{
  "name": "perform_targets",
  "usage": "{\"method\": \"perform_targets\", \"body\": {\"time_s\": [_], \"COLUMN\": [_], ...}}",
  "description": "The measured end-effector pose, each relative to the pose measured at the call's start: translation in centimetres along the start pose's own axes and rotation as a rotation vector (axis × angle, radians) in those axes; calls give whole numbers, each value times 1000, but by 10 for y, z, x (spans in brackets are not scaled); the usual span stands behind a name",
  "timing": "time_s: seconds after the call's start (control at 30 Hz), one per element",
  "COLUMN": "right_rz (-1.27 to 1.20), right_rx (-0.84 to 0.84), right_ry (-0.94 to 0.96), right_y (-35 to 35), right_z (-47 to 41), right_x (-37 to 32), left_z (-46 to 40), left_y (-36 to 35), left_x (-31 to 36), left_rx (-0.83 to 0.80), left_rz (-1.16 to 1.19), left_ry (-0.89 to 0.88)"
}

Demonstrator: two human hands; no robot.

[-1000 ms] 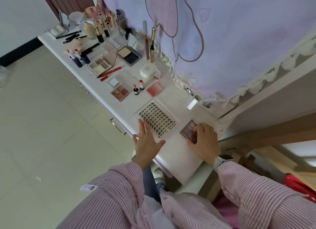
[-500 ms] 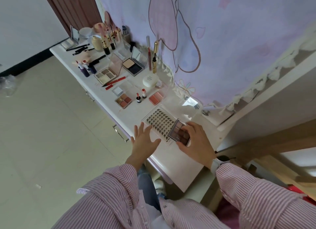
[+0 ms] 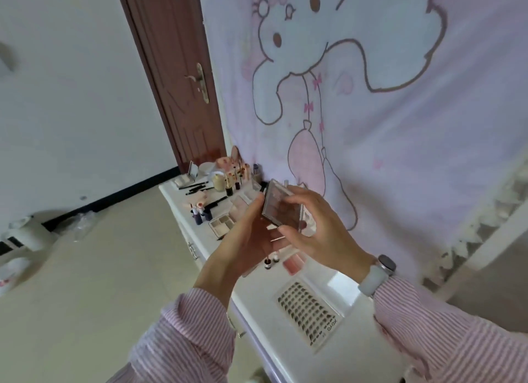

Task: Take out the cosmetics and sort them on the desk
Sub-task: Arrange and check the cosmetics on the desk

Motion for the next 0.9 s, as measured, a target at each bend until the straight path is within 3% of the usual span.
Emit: {"method": "perform_targets", "body": {"time_s": [0.1,0.37,0.9], "right_rz": [76,434,541], "right_rx": [17,-3,23], "right_ry": [78,286,357], "right_y": [12,32,10], "right_z": [-5,2,10], "right_x": [-8,-14,-3], "left_z": [-1,-3,4], "left_y": [-12,-29,-13], "left_x": [8,-6,-26], "left_rx": [-6,157,241], "left_rz": [73,59,121], "left_ry": [-40,-111,-41]}}
Point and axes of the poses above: each hand's wrist, its own z-axis away from the middle knuckle, its own y-axis out of the back of the hand, x = y × z, the point moved 1 cm from there along -z, towards the middle knuckle, and after that the axes turned 2 degrees about y, right-handed, at the moved point
